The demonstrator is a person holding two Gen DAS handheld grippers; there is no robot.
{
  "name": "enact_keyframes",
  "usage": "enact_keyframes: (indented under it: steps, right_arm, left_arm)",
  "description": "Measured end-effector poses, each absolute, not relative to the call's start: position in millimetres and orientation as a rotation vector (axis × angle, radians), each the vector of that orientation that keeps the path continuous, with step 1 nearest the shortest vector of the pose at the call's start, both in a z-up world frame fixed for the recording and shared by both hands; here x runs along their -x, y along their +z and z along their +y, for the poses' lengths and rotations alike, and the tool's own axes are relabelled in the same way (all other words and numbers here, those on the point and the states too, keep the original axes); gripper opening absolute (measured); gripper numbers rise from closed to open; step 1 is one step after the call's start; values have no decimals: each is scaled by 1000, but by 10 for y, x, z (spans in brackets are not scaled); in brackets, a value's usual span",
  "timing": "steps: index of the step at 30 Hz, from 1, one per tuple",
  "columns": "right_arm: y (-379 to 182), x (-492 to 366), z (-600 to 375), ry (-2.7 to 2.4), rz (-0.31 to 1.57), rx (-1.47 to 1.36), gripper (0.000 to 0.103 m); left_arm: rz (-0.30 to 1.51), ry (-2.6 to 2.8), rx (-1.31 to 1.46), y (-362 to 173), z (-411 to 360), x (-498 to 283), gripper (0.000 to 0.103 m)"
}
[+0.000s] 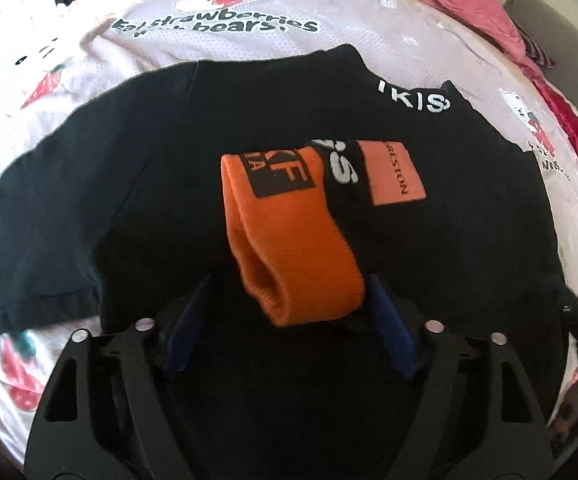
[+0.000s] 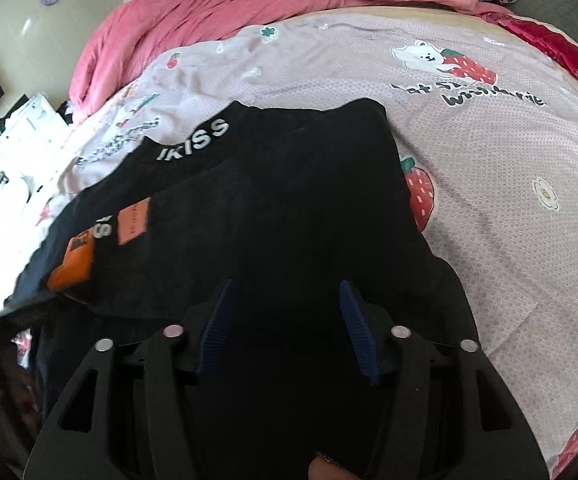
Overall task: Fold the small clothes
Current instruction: 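Carry the sleeve across the shirt body and lay it down with the right gripper, then open the right gripper and withdraw it from the folded sleeve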
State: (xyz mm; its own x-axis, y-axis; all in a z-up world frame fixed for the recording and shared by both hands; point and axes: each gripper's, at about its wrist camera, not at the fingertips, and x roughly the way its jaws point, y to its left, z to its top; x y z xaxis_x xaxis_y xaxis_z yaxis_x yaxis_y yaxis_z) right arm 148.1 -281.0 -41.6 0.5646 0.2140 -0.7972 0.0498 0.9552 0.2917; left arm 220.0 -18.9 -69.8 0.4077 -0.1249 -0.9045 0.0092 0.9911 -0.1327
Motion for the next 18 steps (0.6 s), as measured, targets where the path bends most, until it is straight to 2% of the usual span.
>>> enact_keyframes:
  steps: [8, 11, 15, 18]
  right_arm:
    - [-192, -1346, -2780, 134, 909, -292, 79]
    - [-118, -1325, -2719, 153, 890, -292, 83]
    - [-9, -1299, -2586, 181, 860, -275, 95]
    - [61, -1299, -2486, 193, 849, -265, 97]
  left_arm:
    - [1084, -100, 182, -396, -8, -2017, 79]
    - [1050, -74, 191, -252, 56, -1926, 94]
    - [1019, -57, 226, -129, 211, -1856, 94]
    - [1010, -28, 226, -80, 305, -1797, 94]
